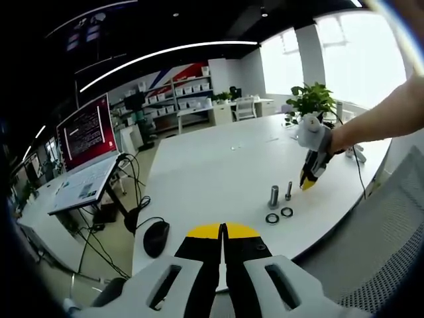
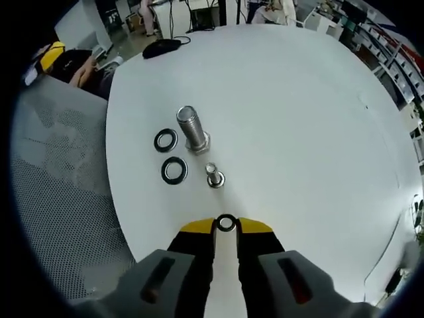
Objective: Place the washer onto the threaded stud by aligning its center hole with the stud, sliding it down to the base, and recovering from edge contact or off-axis alignment until the washer reaches the visible bottom stop.
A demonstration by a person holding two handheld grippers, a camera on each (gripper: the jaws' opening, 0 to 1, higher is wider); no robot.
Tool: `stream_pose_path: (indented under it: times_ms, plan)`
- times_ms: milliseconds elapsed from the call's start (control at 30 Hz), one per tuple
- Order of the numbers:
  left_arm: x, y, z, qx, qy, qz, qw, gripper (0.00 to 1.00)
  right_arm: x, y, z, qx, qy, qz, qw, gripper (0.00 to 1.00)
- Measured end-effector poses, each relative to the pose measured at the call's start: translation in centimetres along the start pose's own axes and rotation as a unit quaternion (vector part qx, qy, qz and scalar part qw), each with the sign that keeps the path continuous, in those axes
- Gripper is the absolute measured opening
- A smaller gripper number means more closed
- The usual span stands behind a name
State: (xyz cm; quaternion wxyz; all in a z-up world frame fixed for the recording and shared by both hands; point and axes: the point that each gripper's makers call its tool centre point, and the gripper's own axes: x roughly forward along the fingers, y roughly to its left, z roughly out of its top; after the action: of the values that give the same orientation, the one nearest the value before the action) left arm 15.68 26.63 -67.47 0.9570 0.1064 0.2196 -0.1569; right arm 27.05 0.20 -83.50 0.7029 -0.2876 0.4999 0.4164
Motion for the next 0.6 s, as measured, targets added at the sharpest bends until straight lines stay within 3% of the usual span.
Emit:
stream_pose_path:
  times_ms: [600]
  plan:
    - [0.0, 0.0, 0.0, 0.000, 0.001, -0.001, 1.0000, 0.00, -2.6, 1.1, 3.8, -0.025, -0.043, 0.004, 0.9988, 0.14]
